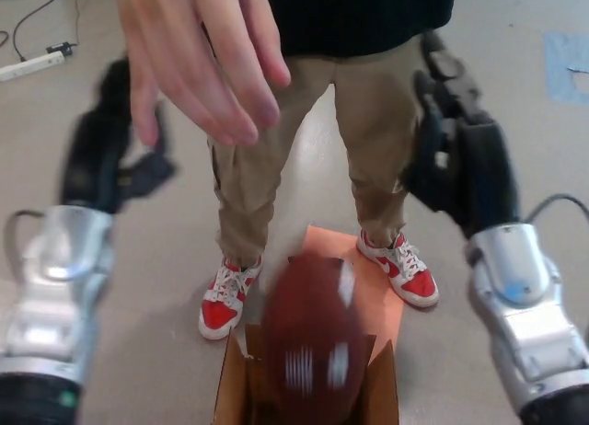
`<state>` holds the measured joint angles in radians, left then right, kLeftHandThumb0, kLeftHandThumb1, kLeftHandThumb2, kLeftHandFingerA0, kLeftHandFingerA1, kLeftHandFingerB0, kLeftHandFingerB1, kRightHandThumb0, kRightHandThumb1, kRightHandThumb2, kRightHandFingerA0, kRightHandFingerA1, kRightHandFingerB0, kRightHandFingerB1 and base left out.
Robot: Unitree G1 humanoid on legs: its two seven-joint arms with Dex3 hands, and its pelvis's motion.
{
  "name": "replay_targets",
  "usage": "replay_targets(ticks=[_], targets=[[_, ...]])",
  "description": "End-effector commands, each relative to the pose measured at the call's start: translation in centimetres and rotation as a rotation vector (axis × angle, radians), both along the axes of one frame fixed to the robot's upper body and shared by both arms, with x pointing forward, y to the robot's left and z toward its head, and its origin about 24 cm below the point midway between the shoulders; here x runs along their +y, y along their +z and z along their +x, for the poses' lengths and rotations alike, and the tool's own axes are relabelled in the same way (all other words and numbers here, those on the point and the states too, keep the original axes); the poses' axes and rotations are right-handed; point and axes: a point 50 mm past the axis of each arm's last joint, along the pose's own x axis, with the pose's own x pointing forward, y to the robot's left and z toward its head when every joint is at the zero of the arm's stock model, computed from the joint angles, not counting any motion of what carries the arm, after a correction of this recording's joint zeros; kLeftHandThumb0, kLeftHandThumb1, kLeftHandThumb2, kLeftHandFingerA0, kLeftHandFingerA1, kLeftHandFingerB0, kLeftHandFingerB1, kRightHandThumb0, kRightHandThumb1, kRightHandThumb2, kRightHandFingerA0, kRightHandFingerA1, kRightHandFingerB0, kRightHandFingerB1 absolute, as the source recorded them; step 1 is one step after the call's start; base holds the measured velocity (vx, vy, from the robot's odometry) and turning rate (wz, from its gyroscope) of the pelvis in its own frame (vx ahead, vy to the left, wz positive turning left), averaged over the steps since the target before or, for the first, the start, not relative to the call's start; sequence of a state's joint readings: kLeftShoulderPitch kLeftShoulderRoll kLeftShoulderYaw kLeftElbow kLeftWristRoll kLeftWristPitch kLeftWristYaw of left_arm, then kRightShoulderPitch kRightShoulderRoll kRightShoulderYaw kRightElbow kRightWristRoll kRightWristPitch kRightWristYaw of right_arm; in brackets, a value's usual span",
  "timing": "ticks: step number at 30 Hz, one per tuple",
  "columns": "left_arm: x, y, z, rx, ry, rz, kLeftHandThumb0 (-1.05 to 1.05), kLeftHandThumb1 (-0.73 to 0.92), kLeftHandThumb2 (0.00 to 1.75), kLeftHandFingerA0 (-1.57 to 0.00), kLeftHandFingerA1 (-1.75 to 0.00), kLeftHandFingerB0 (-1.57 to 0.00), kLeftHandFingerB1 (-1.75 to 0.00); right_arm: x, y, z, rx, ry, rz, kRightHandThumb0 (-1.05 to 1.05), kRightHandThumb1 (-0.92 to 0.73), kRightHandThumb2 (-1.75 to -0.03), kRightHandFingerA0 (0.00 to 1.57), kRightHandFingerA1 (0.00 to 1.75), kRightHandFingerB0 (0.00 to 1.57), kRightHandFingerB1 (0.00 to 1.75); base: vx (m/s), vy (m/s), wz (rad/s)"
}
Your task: Use both hands to pick up a football from a person and place it into a container beneath
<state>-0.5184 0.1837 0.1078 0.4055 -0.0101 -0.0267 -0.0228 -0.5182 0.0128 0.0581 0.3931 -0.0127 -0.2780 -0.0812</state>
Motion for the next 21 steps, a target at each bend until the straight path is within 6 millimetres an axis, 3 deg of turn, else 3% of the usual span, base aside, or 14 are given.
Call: replay_targets(ticks=[1,3,7,14,21], targets=[[7.9,-1.1,-1.3,0.045,0.095,-0.048,-0.86,0.89,1.18,0.00,-0.14,0.00,-0.09,-4.2,-3.3,-0.8,0.056,-0.097,-0.071,-0.80,-0.85,-1.13,0.02,0.24,0.01,0.13,0.00,0.000,0.00],[8.8,-2.0,-1.9,0.069,0.111,-0.069,-0.86,0.81,1.16,0.00,-0.15,0.00,-0.11,-4.5,-4.3,-1.1,0.083,-0.102,-0.071,-0.80,-0.84,-1.13,0.01,0.24,0.01,0.14,0.00,0.000,0.00],[10.2,-4.2,-3.2,0.122,0.125,-0.112,-0.95,0.85,1.18,0.00,-0.07,0.00,-0.04,-4.7,-5.9,-1.2,0.137,-0.115,-0.080,-0.84,-0.85,-1.12,0.06,0.25,0.05,0.11,0.00,0.000,0.00],[11.5,-7.1,-4.7,0.204,0.149,-0.158,-0.93,0.85,1.16,0.00,-0.07,0.00,-0.04,-4.9,-6.9,-1.0,0.170,-0.125,-0.088,-0.87,-0.85,-1.11,0.07,0.24,0.06,0.09,0.00,0.000,0.00],[11.7,-8.8,-5.1,0.312,0.153,-0.118,-0.92,0.85,1.17,0.00,-0.11,0.00,-0.07,-5.5,-7.4,-0.4,0.209,-0.151,-0.104,-0.82,-0.80,-1.10,0.06,0.29,0.05,0.14,0.00,0.000,0.00]])
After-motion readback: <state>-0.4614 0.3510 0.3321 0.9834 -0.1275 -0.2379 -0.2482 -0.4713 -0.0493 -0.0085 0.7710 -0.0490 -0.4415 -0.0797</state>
